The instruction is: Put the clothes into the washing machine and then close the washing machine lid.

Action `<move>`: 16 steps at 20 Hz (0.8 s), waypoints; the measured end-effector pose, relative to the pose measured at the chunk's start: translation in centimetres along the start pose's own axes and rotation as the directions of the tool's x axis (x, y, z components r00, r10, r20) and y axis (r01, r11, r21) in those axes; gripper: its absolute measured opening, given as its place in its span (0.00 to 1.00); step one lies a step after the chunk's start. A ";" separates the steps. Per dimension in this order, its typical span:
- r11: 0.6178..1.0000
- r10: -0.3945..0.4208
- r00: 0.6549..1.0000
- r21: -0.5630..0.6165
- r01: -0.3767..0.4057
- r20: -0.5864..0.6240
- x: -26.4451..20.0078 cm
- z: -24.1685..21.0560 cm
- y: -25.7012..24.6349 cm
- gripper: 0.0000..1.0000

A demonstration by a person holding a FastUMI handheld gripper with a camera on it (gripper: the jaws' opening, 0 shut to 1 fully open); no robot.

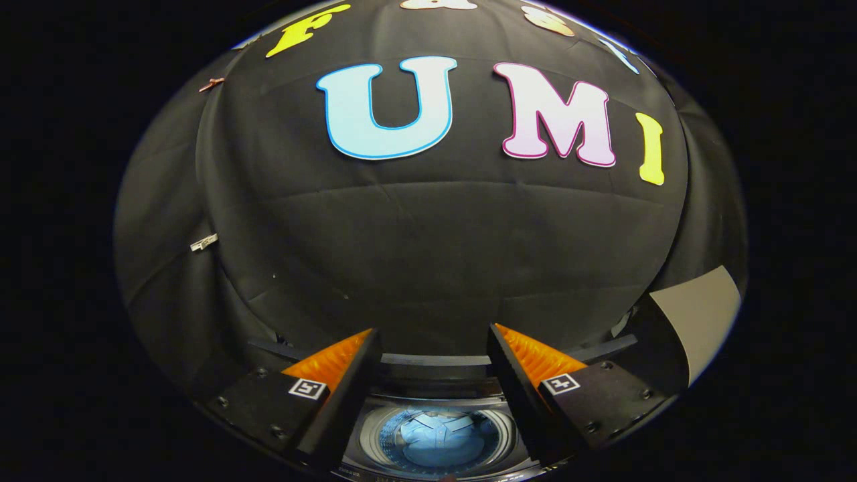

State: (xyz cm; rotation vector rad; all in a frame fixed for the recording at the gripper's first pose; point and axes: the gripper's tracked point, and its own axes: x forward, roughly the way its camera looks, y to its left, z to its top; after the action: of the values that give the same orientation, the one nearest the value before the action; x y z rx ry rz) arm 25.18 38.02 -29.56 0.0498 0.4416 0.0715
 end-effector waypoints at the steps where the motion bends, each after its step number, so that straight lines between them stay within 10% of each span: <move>1: 1.000 0.001 1.000 0.001 -0.001 0.000 -0.4 -0.3 0.0 1.00; 16: 1.000 0.013 0.999 0.000 -0.013 0.051 -4.2 -3.1 0.0 1.00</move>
State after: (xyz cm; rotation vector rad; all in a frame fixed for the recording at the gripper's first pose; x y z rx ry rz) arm 20.10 37.78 -30.61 0.0543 0.3902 0.0824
